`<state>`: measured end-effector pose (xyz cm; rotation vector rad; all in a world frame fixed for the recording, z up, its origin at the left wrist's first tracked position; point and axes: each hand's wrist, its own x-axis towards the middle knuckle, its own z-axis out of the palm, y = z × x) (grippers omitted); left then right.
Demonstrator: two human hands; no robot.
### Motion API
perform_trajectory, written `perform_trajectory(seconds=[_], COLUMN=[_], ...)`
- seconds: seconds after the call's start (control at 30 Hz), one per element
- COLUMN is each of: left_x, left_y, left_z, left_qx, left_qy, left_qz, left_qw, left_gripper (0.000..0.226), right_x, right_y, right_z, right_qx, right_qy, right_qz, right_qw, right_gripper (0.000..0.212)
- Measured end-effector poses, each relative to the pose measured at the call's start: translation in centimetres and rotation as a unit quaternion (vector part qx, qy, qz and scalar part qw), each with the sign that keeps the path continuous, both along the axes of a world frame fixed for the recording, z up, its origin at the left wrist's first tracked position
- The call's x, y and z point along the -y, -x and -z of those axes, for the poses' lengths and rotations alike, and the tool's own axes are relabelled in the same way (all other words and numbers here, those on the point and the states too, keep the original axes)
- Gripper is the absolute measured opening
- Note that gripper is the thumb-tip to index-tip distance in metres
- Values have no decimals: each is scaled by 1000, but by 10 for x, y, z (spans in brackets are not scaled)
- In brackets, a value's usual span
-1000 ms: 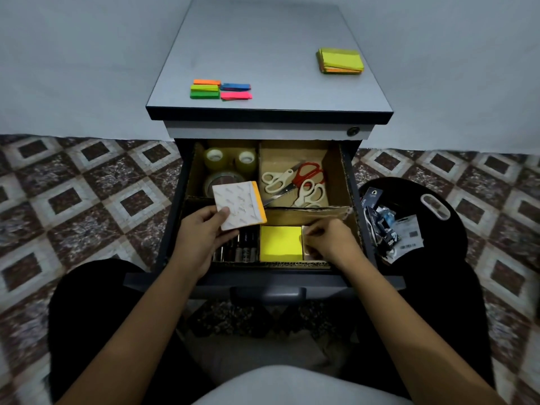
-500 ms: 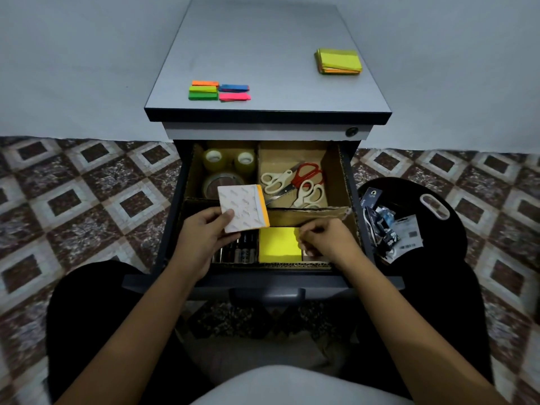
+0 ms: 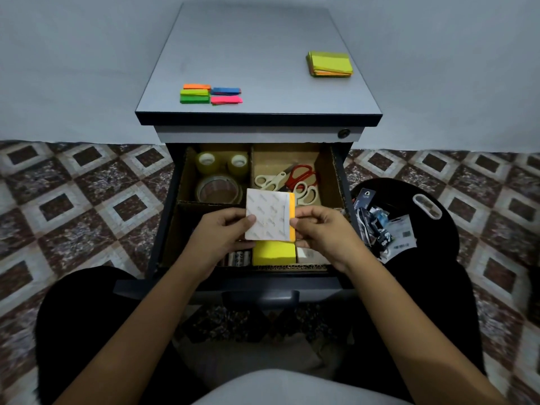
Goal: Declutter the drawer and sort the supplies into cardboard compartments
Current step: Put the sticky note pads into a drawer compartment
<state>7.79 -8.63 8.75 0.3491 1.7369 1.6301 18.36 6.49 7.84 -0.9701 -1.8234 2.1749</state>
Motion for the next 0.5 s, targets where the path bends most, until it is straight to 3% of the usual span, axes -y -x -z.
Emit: perform_trajectory(seconds=[0.1, 0.2, 0.27, 0.33, 0.5], left_x=[8, 22, 29, 33, 40], left_y=[12, 31, 48, 66, 81], left_z=[-1, -5, -3, 6, 28], left_qx=[-173, -377, -460, -484, -422], left_qy=[47, 117, 154, 204, 298], left_qz=[-88, -152, -160, -144, -98], left_qw=[980, 906, 860, 839, 850], left_gripper=[14, 20, 23, 28, 51], right_x=[-5, -9, -11, -11, -7], right_y=[-5, -12, -16, -17, -11], right_z=[-1, -4, -4, -2, 2], right_qx=[1, 27, 55, 87, 147], right_qy=[-2, -17, -25, -31, -83], right_qz=[1, -6, -18, -36, -75], right_qw=[1000, 999, 998, 995, 983], right_gripper=[12, 16, 16, 17, 20])
